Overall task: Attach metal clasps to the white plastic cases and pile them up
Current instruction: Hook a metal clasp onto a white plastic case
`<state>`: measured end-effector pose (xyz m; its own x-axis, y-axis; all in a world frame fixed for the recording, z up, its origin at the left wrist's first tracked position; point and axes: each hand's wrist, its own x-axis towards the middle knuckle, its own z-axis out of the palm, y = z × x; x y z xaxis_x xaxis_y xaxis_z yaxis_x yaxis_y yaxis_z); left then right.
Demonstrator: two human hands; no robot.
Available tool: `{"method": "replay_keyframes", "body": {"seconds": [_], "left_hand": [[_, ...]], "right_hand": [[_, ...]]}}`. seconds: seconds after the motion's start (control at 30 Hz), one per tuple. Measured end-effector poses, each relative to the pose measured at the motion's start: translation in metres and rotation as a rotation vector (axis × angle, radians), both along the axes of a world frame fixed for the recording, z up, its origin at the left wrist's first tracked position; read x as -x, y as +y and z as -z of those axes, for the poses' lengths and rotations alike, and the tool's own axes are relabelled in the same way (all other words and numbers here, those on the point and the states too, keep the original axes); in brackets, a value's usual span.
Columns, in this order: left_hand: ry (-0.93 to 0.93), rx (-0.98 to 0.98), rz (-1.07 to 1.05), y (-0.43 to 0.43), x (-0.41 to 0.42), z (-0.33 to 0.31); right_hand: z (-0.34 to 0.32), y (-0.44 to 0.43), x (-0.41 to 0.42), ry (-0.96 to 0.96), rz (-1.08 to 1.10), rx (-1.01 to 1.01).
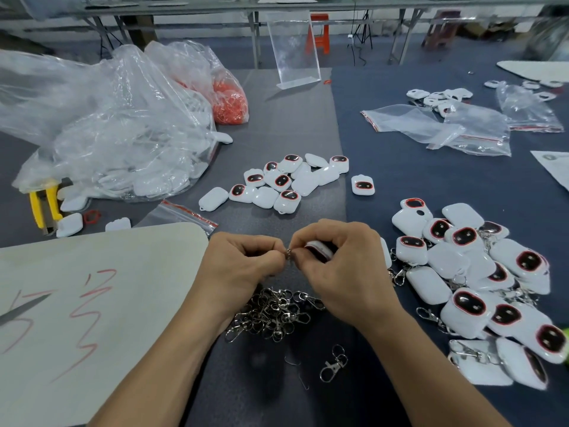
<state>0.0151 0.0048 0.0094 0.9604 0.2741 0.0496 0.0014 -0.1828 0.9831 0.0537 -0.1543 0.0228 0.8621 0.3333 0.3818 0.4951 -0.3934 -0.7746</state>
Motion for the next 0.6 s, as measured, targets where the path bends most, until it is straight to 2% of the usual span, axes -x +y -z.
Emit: {"method": "replay_keyframes", "body": {"seconds": [0.17, 0.27, 0.37, 0.43, 0.5, 0.6], "left_hand": [[-0.008, 0.06, -0.001, -0.002, 0.0, 0.001], [-0.053, -0.024, -0.089, -0.001, 0.0, -0.001], [-0.08, -0.343, -0.228, 0.009, 0.003, 0.0], [-0.068, -0.681, -0.311, 0.015, 0.007, 0.001], [-0.097, -0.953, -0.305, 0.014, 0.009, 0.003], [-0.083, -1.14, -0.15, 0.002, 0.006, 0.008]], "right_hand": [[-0.002, -0.002, -0.001, -0.06, -0.008, -0.01], [-0.001, 0.0, -0.003, 0.057, 0.037, -0.049], [0.004, -0.001, -0.011, 0.268, 0.138, -0.119], [0.007, -0.003, -0.017, 0.438, 0.149, -0.219], [0.008, -0.001, -0.019, 0.58, 0.088, -0.327], [0.01, 0.0, -0.018, 0.547, 0.033, -0.249]]}}
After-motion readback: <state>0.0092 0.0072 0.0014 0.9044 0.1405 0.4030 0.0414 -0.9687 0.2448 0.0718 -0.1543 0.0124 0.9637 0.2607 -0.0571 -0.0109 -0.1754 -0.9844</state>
